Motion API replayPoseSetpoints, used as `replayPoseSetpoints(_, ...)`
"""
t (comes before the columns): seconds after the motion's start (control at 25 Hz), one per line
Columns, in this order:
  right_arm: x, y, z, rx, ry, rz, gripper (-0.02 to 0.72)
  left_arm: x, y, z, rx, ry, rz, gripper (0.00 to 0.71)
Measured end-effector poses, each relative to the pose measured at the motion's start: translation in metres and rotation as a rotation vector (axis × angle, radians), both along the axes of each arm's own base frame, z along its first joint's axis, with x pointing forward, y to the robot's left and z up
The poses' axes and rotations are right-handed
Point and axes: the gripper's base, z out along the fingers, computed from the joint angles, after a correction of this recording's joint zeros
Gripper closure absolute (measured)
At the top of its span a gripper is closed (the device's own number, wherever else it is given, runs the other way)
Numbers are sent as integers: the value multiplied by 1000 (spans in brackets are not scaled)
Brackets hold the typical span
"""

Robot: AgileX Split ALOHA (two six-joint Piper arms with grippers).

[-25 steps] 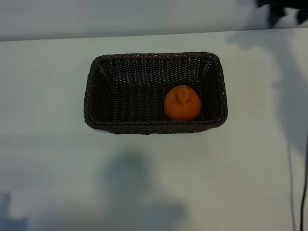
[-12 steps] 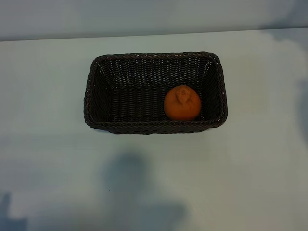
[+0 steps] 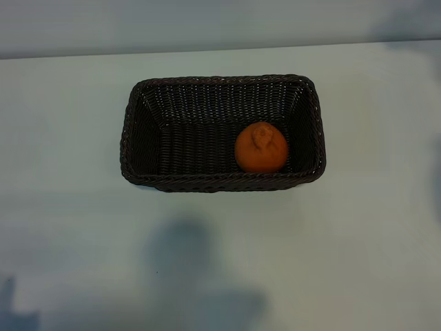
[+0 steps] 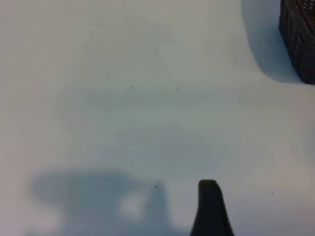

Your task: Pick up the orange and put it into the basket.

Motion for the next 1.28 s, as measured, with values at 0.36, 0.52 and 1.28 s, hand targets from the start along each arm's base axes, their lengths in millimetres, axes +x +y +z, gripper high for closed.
replayPoseSetpoints(0.36,-72,38,83,-15,-246,96,131,0,0,0,0,0,0,203)
replayPoseSetpoints(0.52,-109,62,102,-33,-313,178,131,0,0,0,0,0,0,203)
replayPoseSetpoints(1.28,-322,88,89,-134,-614,197,138,0,0,0,0,0,0,203)
